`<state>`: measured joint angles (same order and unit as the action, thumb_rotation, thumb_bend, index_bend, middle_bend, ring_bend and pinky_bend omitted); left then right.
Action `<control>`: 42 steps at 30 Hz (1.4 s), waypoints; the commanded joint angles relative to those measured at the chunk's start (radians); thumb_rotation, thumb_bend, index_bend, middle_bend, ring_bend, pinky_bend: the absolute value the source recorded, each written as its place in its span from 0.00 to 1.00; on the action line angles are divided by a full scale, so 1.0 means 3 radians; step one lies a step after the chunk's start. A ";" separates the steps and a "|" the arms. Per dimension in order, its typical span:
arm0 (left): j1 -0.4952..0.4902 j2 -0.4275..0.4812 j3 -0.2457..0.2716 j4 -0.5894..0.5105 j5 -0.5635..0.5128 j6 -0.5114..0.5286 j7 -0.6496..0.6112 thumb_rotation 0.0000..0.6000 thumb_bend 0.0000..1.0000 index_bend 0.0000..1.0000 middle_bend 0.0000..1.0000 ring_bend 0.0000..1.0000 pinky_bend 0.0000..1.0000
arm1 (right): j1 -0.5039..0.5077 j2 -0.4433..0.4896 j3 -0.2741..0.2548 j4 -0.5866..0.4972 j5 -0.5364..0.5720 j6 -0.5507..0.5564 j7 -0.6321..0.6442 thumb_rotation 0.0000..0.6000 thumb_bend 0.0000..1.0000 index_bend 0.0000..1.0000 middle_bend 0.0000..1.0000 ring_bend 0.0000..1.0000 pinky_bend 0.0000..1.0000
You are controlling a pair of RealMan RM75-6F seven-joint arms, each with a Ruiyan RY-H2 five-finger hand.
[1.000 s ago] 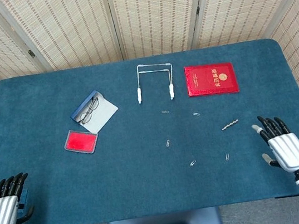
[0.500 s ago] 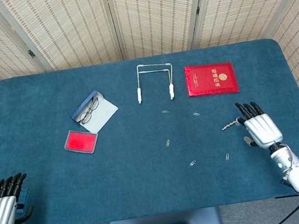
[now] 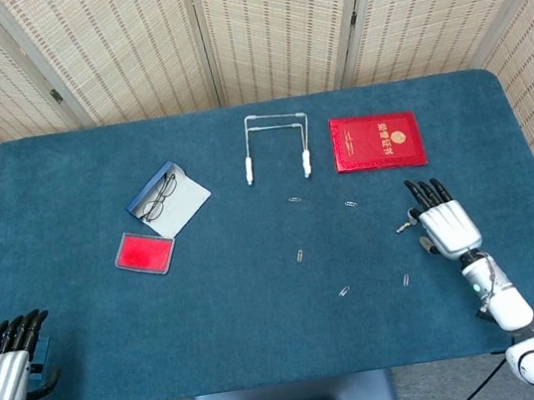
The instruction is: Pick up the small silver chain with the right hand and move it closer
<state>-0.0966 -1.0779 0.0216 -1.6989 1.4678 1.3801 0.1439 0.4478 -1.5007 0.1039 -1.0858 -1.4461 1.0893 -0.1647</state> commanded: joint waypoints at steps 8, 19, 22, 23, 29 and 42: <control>-0.0002 0.0001 0.0002 0.0001 0.0001 -0.0004 -0.0005 1.00 0.38 0.00 0.09 0.09 0.01 | 0.0079 -0.0298 -0.0070 0.0419 -0.0063 0.0002 0.0147 1.00 0.31 0.46 0.00 0.00 0.00; -0.0009 -0.0004 -0.0001 0.0006 -0.0012 -0.0018 0.0000 1.00 0.38 0.00 0.09 0.09 0.01 | 0.0189 -0.0431 -0.0039 0.0691 -0.0007 -0.0132 0.0208 1.00 0.35 0.48 0.00 0.00 0.00; -0.0006 -0.0002 0.0001 0.0005 -0.0007 -0.0012 -0.0009 1.00 0.38 0.00 0.09 0.09 0.01 | 0.0226 -0.0458 -0.0020 0.0713 0.0028 -0.0196 0.0222 1.00 0.35 0.48 0.00 0.00 0.00; -0.0004 -0.0001 0.0002 0.0005 -0.0004 -0.0009 -0.0014 1.00 0.38 0.00 0.09 0.09 0.01 | 0.0239 -0.0468 -0.0016 0.0723 0.0035 -0.0212 0.0225 1.00 0.35 0.48 0.00 0.00 0.00; 0.0001 0.0014 0.0003 0.0009 0.0010 0.0007 -0.0052 1.00 0.38 0.00 0.09 0.09 0.01 | 0.0270 -0.0511 -0.0020 0.0751 0.0064 -0.0266 0.0213 1.00 0.35 0.48 0.00 0.00 0.00; -0.0004 0.0042 -0.0003 0.0021 0.0003 -0.0008 -0.0133 1.00 0.40 0.00 0.09 0.09 0.01 | 0.0352 -0.0586 -0.0012 0.0891 0.0123 -0.0409 0.0268 1.00 0.41 0.50 0.00 0.00 0.00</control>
<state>-0.0979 -1.0655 0.0208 -1.6927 1.4685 1.3777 0.1042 0.5516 -1.6749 0.1003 -0.8206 -1.4105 0.9689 -0.0852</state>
